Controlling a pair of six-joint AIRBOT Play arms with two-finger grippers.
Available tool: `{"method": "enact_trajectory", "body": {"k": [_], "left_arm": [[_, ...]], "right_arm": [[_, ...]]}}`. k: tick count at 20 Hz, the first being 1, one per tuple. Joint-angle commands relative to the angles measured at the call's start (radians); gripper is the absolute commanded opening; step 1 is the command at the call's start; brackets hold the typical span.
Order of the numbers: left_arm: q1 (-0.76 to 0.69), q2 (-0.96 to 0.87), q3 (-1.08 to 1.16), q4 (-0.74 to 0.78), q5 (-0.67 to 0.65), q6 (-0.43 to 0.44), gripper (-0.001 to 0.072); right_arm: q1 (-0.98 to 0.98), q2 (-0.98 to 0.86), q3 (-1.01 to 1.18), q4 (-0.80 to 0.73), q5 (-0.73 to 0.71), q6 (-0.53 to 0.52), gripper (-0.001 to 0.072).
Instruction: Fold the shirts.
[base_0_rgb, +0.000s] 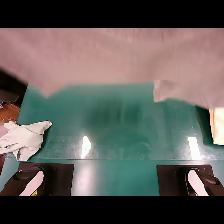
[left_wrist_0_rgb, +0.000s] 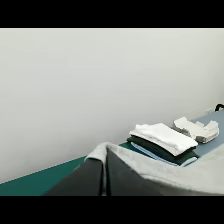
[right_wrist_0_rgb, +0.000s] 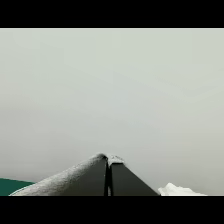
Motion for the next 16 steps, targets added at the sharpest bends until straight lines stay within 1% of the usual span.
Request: {"method": "enact_trajectory", "body": {"k": [1,4,6,7,9,11,13,15,16], "left_arm": [[0.0,0.061,-0.008,0.039,-0.066,-0.078,0.0021],[0.0,0.046,-0.128,0.09,-0.15,-0.109,0.0021],[0.0,-0.002,-0.247,0.13,-0.244,-0.114,0.0021],[0.0,-0.038,-0.32,0.139,-0.285,-0.116,0.0021],[0.0,-0.117,-0.483,0.146,-0.308,-0.106,0.0021],[0.0,-0.208,-0.642,0.175,-0.285,-0.096,0.0022],[0.0,-0.308,-0.764,0.232,-0.212,-0.074,0.0022],[0.0,-0.427,-0.812,0.267,-0.123,-0.072,0.0022],[0.0,-0.489,-0.813,0.262,-0.069,-0.054,0.0022]], "right_arm": [[0.0,0.017,0.028,-0.074,0.142,0.026,0.0009],[0.0,-0.073,0.028,-0.071,0.329,0.08,0.0009],[0.001,-0.178,0.02,-0.069,0.477,0.117,0.0008],[0.01,-0.233,-0.008,-0.072,0.537,0.142,0.0008],[0.048,-0.336,-0.102,-0.073,0.609,0.146,0.0009],[0.09,-0.441,-0.211,-0.072,0.629,0.146,0.0009],[0.122,-0.552,-0.304,-0.073,0.615,0.146,0.0009],[0.136,-0.669,-0.359,-0.073,0.548,0.146,0.0009],[0.136,-0.723,-0.372,-0.072,0.503,0.146,0.0009]]}}
